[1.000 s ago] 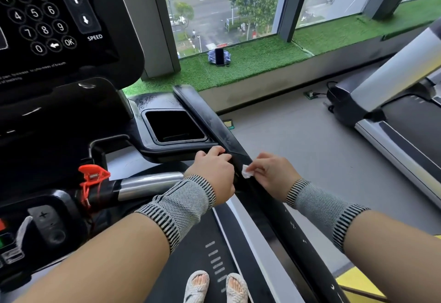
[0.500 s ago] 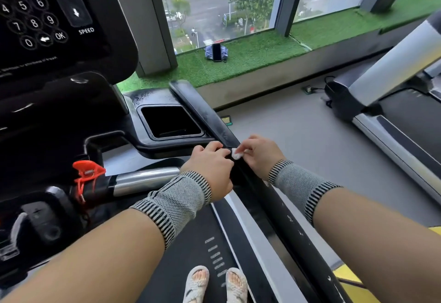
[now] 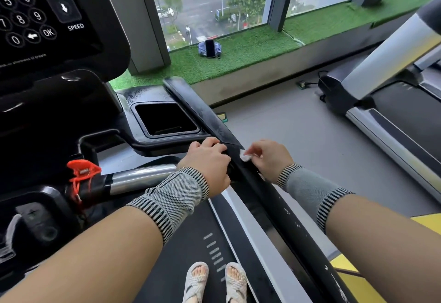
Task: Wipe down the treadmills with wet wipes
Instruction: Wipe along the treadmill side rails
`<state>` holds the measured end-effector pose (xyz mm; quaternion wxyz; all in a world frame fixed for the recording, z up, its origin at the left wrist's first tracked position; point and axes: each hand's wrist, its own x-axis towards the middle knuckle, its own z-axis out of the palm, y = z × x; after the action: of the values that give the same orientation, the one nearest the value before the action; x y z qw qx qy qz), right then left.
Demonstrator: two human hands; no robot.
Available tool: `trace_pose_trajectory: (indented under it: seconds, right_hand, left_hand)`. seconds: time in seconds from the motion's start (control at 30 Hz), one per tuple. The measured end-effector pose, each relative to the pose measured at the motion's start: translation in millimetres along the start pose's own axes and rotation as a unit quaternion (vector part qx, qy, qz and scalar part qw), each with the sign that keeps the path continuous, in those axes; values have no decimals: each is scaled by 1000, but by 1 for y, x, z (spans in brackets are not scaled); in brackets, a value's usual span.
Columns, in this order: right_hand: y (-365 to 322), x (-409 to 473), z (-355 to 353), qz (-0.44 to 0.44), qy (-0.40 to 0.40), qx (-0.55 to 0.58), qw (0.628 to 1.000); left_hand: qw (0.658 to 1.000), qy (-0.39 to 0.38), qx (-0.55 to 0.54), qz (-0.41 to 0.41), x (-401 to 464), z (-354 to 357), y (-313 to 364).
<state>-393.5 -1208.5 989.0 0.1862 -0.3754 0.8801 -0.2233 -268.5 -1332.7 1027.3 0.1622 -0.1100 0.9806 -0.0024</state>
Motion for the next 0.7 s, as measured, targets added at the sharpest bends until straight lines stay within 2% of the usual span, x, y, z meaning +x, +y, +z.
trace_pose_trajectory:
  seconds: [0.1,0.3,0.5,0.7]
  right_hand:
    - [11,-32,-9,8,-27,3,1000]
    - [-23,5,3,-24,12,-36,999]
    - [2,-41,1,-53,6,-16,998]
    - [-20,-14,10,-62,27,-15,998]
  left_hand:
    - [1000,5,0,-2,1,1,-1]
    - [1000,8,-11,2,1,2,-1]
    - [1000,12,-10,13,1,3,-2]
    - [999,15,-1,29,0,4,-2]
